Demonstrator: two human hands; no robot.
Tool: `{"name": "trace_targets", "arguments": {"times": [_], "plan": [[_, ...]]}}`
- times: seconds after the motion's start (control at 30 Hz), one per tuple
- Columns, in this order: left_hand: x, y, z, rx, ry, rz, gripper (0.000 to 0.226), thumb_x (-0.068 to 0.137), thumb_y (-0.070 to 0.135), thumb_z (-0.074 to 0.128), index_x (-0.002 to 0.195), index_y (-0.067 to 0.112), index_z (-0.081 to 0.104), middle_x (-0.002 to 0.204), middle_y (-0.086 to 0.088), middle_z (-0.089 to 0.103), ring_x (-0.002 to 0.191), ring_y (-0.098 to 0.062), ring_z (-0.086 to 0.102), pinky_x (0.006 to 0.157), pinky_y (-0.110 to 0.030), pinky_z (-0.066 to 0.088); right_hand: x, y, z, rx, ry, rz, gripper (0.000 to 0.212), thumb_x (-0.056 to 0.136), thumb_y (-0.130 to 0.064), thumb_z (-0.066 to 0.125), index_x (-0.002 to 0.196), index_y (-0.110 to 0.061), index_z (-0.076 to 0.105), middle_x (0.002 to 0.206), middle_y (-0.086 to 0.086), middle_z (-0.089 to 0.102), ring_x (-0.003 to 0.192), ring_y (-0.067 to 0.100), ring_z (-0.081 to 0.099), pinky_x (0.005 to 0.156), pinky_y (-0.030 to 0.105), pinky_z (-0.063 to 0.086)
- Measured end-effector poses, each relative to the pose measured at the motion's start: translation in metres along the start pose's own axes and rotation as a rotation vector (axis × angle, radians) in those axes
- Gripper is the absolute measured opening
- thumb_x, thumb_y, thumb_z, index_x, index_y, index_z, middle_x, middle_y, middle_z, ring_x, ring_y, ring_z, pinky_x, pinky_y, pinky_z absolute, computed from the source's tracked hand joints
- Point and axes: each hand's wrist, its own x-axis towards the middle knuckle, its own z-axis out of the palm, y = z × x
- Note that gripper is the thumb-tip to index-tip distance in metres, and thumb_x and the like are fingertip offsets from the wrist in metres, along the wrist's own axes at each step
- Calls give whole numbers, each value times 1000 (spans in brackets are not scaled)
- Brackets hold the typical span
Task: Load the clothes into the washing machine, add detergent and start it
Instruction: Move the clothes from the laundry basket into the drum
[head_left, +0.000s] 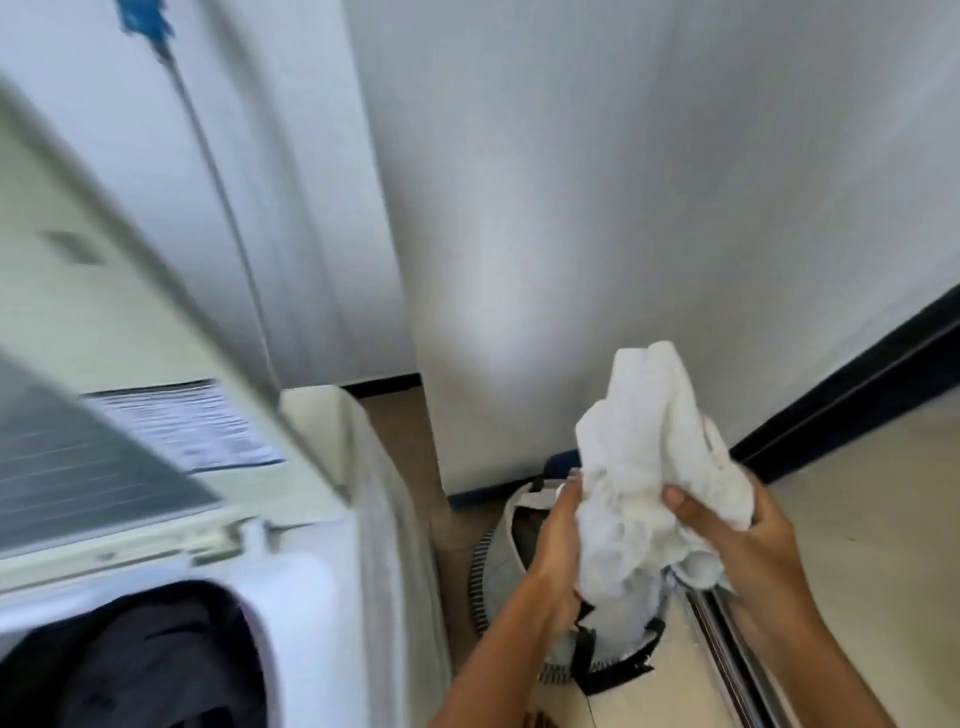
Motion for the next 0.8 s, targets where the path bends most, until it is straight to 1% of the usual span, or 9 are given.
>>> {"name": "trace_targets", "arguments": {"times": [0.1,0.17,0.23,0.33,0.43,0.53,0.67,0.73,0.8], "plan": [[-74,16,-7,29,-103,109,55,83,62,54,118,21,67,113,-6,71,103,-24,68,78,-31,56,-56,-39,19,66,6,-60,85,21,-55,91,99,-29,69,104,-3,73,91,19,71,67,30,59],[-121,24,-24,77,-120,212,61,67,70,63,112,28,69,111,0,72,104,-19,67,90,-35,53,-95,-61,37,93,-37,-101,87,23,-54,91,102,-28,68,105,-1,73,91,19,71,65,29,58],[-172,28,-49,127,-149,314,62,61,70,65,109,30,70,109,3,73,105,-17,67,100,-40,49,-135,-78,60,104,-93,-141,80,32,-49,92,105,-24,67,104,2,73,89,19,71,63,28,58],[-239,32,-94,148,-136,476,59,63,66,64,111,31,68,109,5,73,106,-16,67,102,-42,47,-192,-97,101,172,-182,-178,49,62,-19,79,109,-17,64,106,7,72,88,19,71,63,27,59],[-298,29,-144,139,-66,576,71,58,65,68,119,28,64,114,1,71,109,-22,66,102,-49,45,-242,-104,144,170,-271,-213,54,60,-20,85,109,-19,64,107,6,72,94,21,70,72,34,59],[-350,23,-188,216,-2,706,69,65,65,64,121,25,61,117,0,69,112,-23,64,103,-49,45,-286,-107,179,114,-373,-242,56,59,-29,88,109,-21,65,106,2,72,99,23,68,84,42,55],[-399,19,-242,237,113,848,41,71,55,63,108,38,61,113,2,70,108,-16,66,98,-38,50,-325,-106,219,74,-462,-293,49,61,-29,85,106,-20,66,101,-3,73,96,17,68,78,34,55],[-415,17,-266,156,108,849,37,84,48,57,121,40,53,118,1,69,109,-18,65,98,-42,49,-339,-104,236,96,-474,-307,43,65,-33,76,104,-21,66,99,-5,74,94,14,69,77,31,55],[-429,18,-284,95,78,882,44,90,49,48,132,36,47,126,0,65,118,-20,61,103,-47,45,-349,-102,252,98,-481,-305,40,67,-38,73,104,-23,66,100,-7,73,95,12,69,81,34,54]]}}
